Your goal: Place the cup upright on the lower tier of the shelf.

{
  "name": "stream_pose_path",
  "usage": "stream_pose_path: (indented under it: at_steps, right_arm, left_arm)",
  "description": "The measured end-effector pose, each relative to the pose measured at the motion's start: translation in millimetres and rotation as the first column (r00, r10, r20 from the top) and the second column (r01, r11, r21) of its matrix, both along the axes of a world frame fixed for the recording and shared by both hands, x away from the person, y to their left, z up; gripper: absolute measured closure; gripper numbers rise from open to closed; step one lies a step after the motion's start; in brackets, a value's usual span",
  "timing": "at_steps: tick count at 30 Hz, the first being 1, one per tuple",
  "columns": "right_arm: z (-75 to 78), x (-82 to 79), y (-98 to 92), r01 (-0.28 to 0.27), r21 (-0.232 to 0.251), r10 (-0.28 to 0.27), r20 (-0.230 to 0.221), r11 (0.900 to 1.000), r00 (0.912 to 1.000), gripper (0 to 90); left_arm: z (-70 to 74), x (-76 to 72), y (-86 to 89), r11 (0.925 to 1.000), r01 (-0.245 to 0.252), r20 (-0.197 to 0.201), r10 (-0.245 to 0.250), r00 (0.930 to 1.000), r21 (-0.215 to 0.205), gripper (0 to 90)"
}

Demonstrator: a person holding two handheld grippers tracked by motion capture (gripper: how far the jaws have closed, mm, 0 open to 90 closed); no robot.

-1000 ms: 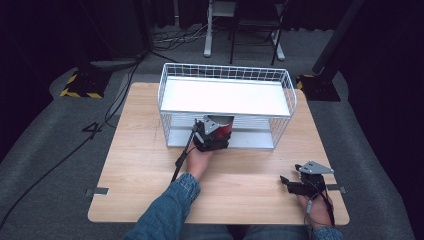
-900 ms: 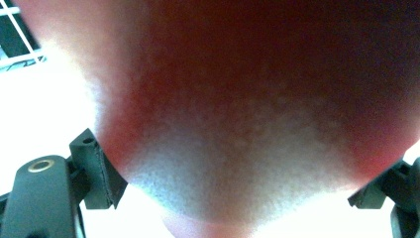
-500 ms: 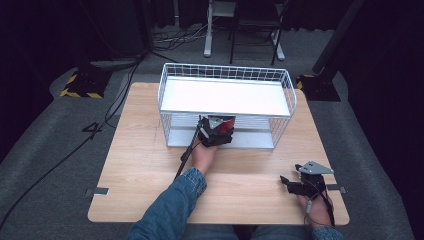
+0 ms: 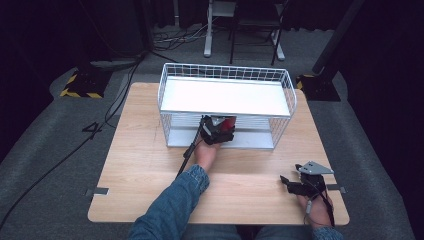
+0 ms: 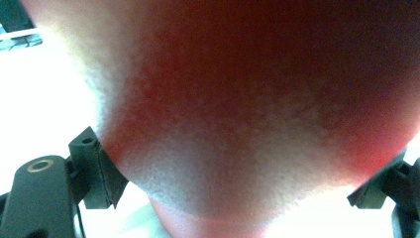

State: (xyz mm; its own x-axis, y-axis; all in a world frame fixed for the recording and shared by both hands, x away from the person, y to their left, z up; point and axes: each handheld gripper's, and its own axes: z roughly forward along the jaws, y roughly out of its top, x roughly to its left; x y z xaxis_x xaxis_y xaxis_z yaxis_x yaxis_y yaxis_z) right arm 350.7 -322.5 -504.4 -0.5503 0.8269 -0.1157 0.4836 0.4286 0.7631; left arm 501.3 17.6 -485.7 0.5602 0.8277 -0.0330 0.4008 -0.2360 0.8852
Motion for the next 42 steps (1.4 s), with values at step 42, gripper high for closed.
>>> stream_pose_path:
  at_steps: [42]
  right_arm:
    - [0.0, 1.5, -0.5, -0.003, 0.008, 0.003, -0.010, 1.000, 0.9999, 22.8]
  left_arm:
    - [13.2, -39.4, 24.8, 0.9964, 0.006, 0.025, -0.004, 0.9997, -0.084, 0.0]
